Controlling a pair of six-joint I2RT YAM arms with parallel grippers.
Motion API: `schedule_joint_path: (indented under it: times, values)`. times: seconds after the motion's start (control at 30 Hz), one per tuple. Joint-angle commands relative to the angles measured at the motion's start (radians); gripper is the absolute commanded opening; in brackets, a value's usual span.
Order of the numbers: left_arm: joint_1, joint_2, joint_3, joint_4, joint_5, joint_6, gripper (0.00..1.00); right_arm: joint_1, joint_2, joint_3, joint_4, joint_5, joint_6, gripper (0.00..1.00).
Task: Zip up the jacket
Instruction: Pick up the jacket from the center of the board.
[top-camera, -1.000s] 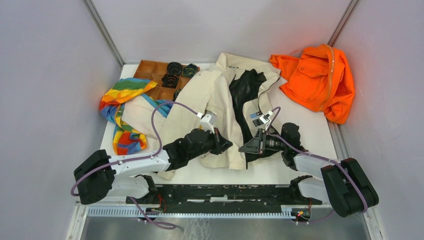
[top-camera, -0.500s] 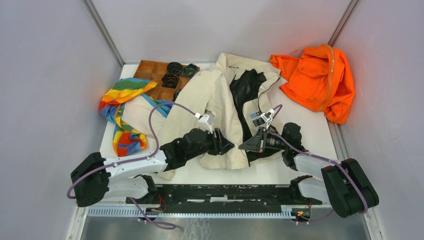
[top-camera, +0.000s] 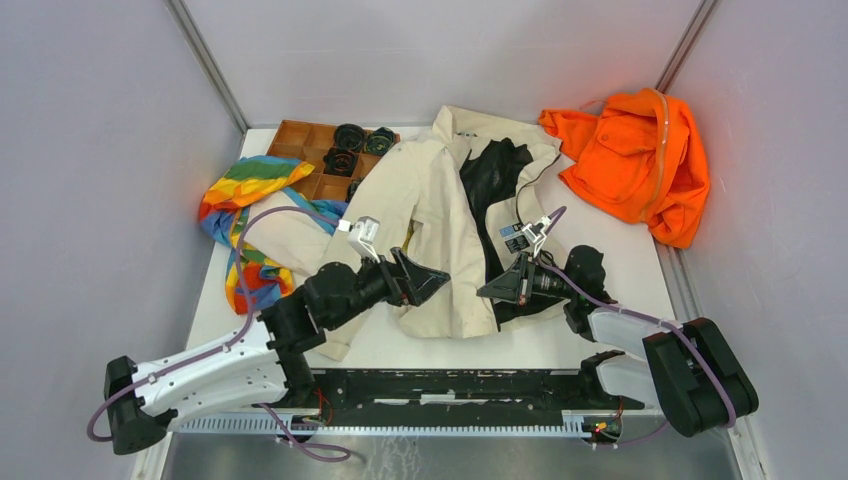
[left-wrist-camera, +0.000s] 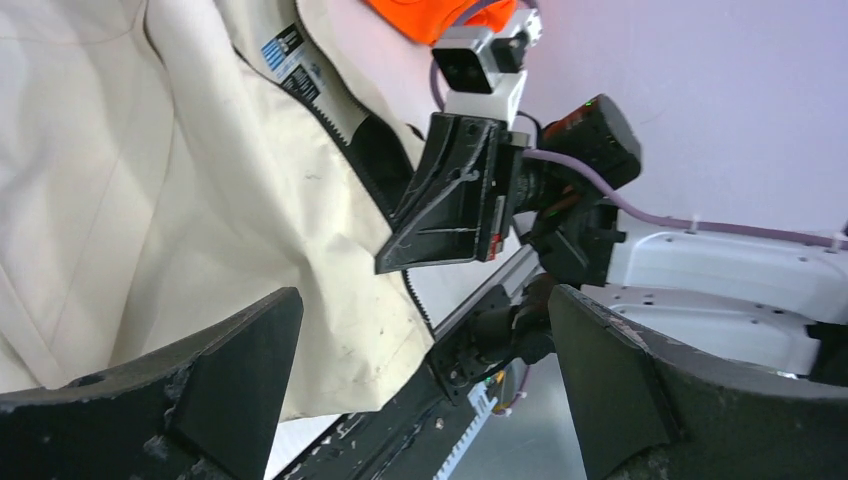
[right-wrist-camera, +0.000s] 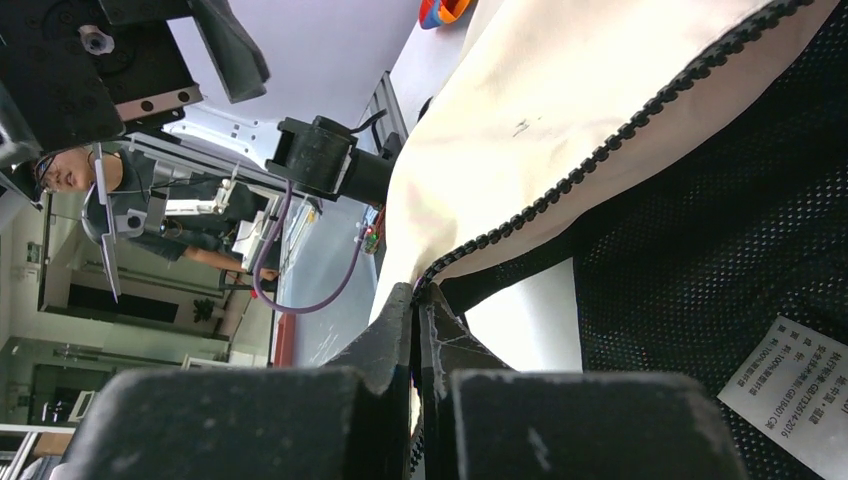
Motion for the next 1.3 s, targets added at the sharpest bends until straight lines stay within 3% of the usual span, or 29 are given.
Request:
schedule_joint_path:
  times: [0.0,0.2,0.33,0.5,0.73,1.03,1.27]
  values:
    - [0.003,-0.024,-0.018,0.057,0.035,-0.054,1.0,0.004,-0.001,0.034,0.072,-0.024,-0.002,0.0]
    - [0.003,0.039,-0.054,0.123,0.161,-0.126,0.94,0.005,0.01,0.044,0.073,-0.037,-0.01,0.0]
    - [0.003,0.088,-0.02,0.079,0.218,-0.103,0.93,0.005,0.019,0.049,0.078,-0.044,-0.013,0.0]
    - [0.003,0.143,0.025,0.014,0.243,-0.058,0.94,0.007,0.03,0.06,0.088,-0.055,-0.008,0.0]
    - [-0.001,0.189,-0.008,0.149,0.261,-0.097,0.94,0.006,0.029,0.065,0.084,-0.059,-0.011,0.0]
    - [-0.008,0.246,-0.018,0.188,0.258,-0.111,0.94,0.006,0.026,0.075,0.044,-0.053,-0.042,0.0]
    - [-0.008,0.307,0.019,0.049,0.26,-0.084,0.93,0.012,0.03,0.083,0.053,-0.054,-0.031,0.0]
